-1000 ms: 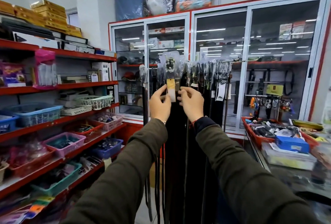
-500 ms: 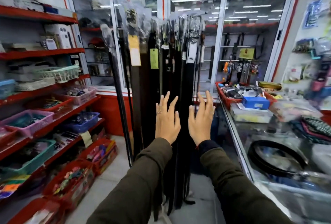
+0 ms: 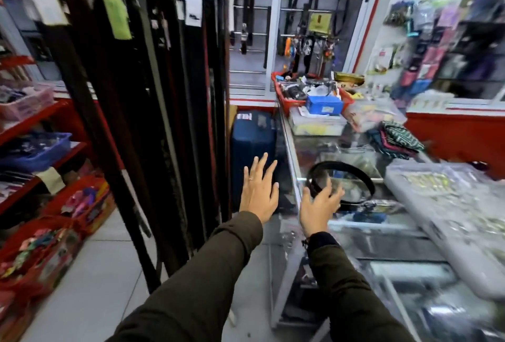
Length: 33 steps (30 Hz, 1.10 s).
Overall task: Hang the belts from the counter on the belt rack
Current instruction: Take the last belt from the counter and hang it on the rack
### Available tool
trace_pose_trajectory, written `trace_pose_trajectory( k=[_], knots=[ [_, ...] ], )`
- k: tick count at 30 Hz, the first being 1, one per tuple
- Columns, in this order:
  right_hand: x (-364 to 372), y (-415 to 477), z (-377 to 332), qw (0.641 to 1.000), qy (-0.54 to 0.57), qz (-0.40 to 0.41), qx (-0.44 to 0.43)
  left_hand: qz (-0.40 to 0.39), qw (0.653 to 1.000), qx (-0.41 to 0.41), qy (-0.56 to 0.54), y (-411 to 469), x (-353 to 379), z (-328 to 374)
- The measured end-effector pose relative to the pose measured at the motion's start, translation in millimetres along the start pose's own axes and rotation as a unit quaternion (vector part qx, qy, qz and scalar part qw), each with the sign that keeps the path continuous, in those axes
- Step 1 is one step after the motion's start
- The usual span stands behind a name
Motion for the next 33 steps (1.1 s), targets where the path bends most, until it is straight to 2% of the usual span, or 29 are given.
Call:
trace_pose_trajectory(
  k=[3,7,10,13,16,20,22,25,29,33],
  knots=[
    [-19.3,21.1,55.3,0.991,0.042,0.028,0.125,-0.082,0.996,0.001,-0.025,-0.6,49.4,20.8],
    [-44.7,40.8,107.9,0.958,0.073,0.076,0.268,-0.216,0.974,0.024,-0.061,-0.6,112.6,60.0],
    [-50.8,52.2,129.4,0.933,0.12,0.092,0.326,-0.307,0.949,0.072,-0.028,-2.7,157.7,91.6],
    [-46.8,67.8,146.9,0.922,0.169,0.086,0.337,-0.358,0.927,0.107,0.022,-8.9,191.6,112.4],
    [-42.5,73.3,146.0,0.91,0.207,0.021,0.357,-0.346,0.93,0.114,0.052,-11.8,206.0,122.9],
    [-53.8,76.6,152.5,0.897,0.225,0.073,0.375,-0.33,0.935,0.102,0.077,-12.0,208.7,124.7],
    [-53.9,76.8,157.5,0.898,0.216,0.046,0.38,-0.319,0.939,0.103,0.076,-12.7,203.2,126.7],
    [-48.8,68.9,158.0,0.855,0.299,-0.001,0.424,-0.292,0.95,0.095,0.052,-16.1,187.5,126.1],
    [-47.3,49.1,136.1,0.808,0.372,0.01,0.457,-0.229,0.973,0.044,0.006,-23.6,157.0,108.7],
    [-36.9,37.2,91.4,0.828,0.387,-0.058,0.401,-0.14,0.986,-0.039,-0.085,-25.8,120.5,81.7]
  ],
)
Point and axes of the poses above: each hand's wrist, its own y-axis towards the middle knuckle, its own x-axis out of the palm, z = x × y, the point moved 9 cm from there along y, towards the middle knuckle, and after that the axes turned 13 degrees about z, right-handed, at the moved point
